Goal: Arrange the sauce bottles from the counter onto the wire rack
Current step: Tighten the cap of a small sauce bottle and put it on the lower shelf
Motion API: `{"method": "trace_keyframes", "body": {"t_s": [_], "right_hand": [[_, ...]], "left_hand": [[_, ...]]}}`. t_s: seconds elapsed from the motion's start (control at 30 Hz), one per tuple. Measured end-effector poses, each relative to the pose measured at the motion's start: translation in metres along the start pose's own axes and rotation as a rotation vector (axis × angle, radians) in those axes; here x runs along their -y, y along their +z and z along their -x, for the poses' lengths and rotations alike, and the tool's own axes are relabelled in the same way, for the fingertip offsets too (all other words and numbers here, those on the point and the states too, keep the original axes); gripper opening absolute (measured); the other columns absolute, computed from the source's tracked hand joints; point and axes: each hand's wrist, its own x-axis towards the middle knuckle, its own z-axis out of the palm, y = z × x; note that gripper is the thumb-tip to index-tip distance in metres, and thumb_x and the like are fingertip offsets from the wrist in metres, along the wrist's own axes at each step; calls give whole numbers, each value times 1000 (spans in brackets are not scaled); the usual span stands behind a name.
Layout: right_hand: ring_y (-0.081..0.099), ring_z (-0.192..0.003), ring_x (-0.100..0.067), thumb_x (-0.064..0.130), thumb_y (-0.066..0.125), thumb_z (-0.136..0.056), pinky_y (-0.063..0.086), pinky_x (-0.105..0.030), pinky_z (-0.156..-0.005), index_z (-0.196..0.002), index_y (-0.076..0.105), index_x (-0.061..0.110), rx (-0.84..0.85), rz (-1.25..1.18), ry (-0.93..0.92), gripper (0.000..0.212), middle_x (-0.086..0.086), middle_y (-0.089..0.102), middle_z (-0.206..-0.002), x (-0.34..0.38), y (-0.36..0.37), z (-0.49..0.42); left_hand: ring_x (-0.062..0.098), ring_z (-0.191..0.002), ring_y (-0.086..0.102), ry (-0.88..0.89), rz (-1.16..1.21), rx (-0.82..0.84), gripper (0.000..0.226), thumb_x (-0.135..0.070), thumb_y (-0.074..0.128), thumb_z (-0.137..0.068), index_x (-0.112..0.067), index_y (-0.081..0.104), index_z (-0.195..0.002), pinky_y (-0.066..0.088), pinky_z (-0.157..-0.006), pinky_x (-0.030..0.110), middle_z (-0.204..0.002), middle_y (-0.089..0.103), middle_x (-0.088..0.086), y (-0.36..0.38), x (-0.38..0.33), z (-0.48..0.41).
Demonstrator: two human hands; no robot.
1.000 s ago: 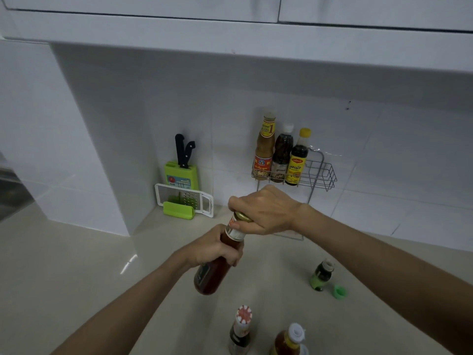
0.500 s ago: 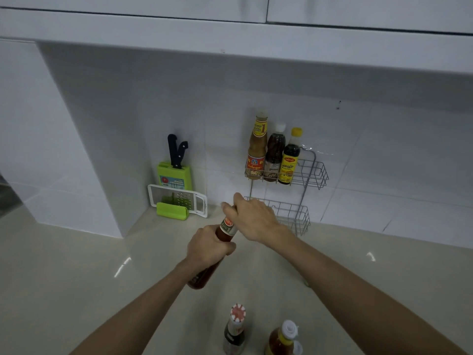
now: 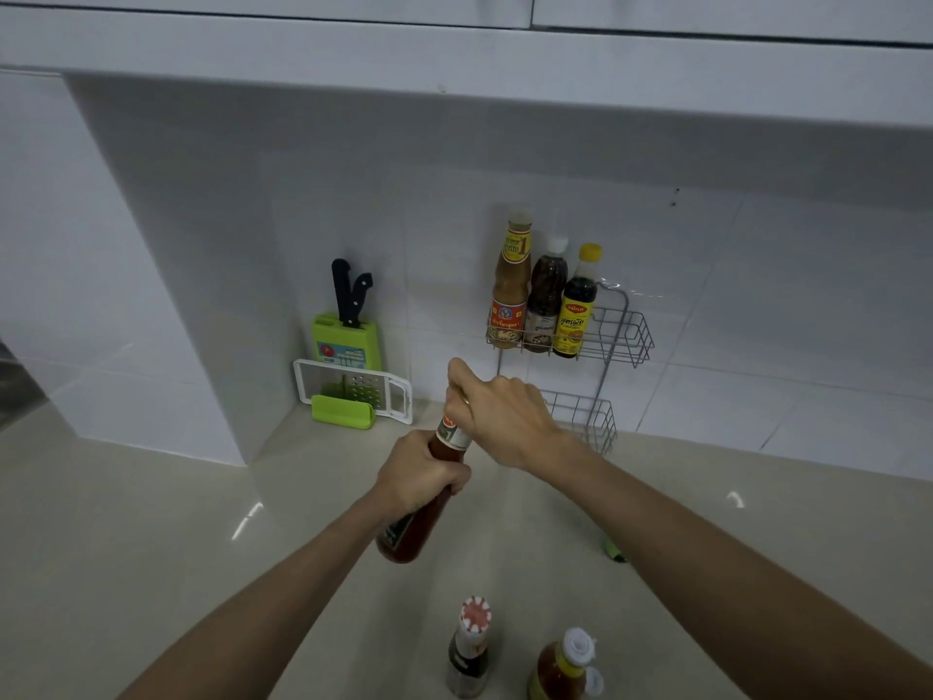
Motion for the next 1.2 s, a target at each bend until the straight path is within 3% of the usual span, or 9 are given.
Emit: {"method": "trace_keyframes", "body": {"t_s": [0.1, 0.2, 0.3, 0.4, 0.53, 0.7, 0.87, 1.07, 1.2], "right_hand": [[60, -88, -39, 25, 43, -95, 42, -39, -63, -110, 44, 12, 93, -21, 232, 20, -15, 60, -93, 8, 8, -2], [60, -88, -31, 46, 50, -84, 50, -38, -70, -93, 60, 15, 109, -402, 500, 34, -10, 64, -94, 9, 4, -10], [61, -77, -21, 42, 58, -80, 47, -30, -63, -74, 61, 17, 64, -562, 456, 25, -3, 65, -80, 2, -10, -21], [61, -76, -20, 37, 62, -82, 48, -31, -64, -72, 63, 12, 44, -598, 381, 27, -1, 64, -76, -13, -31, -35], [43, -50, -11, 35, 64, -82, 31, -22, -44, -65, 56, 13, 33, -719, 426, 29, 3, 53, -63, -35, -52, -50], [44, -46, -8, 56, 71, -76, 34, -21, -41, -70, 60, 19, 29, -859, 512, 39, 5, 53, -63, -44, -47, -40], [66, -93, -14, 50, 79, -70, 62, -36, -71, -100, 60, 27, 292, -849, 562, 42, 2, 69, -105, -62, 5, -2], [71, -90, -19, 36, 82, -73, 63, -37, -67, -106, 62, 21, 174, -1045, 725, 41, -2, 71, -105, -92, 42, 10], [70, -88, -21, 25, 82, -75, 62, -36, -64, -97, 61, 21, -95, -1088, 777, 30, -5, 67, -103, -106, 64, 5]], "left_hand": [[23, -62, 65, -65, -191, -209, 14, -27, 67, -54, -19, 59, -63, 48, -59, 29, -63, 69, 2, 15, -2, 5], [26, -72, 65, -71, -233, -348, 14, -33, 66, -64, -26, 58, -72, 49, -65, 31, -72, 69, 1, 27, -9, 7], [23, -75, 66, -5, -62, -230, 21, -27, 73, -66, -21, 60, -82, 53, -70, 33, -78, 70, 2, 22, -15, 2], [15, -93, 68, 74, 165, 70, 53, -18, 84, -65, -21, 55, -110, 52, -84, 28, -102, 70, 1, 2, -9, -1], [19, -106, 66, 31, 198, 341, 60, -14, 86, -66, -16, 58, -119, 54, -93, 31, -113, 70, 6, -10, 14, 4], [15, -94, 71, 49, 216, 184, 56, -19, 91, -58, -20, 67, -109, 57, -84, 27, -99, 75, 1, 10, 23, -7], [11, -93, 71, 12, 134, 150, 68, -35, 93, -47, -23, 67, -109, 58, -85, 31, -100, 75, -4, 26, 36, -29], [6, -94, 68, -34, 60, 221, 69, -36, 92, -50, -22, 64, -113, 56, -82, 23, -101, 73, -7, 48, 42, -63], [12, -114, 61, -35, 8, 309, 83, -22, 87, -61, -22, 48, -134, 51, -96, 29, -123, 64, -3, 51, 41, -97]]}}
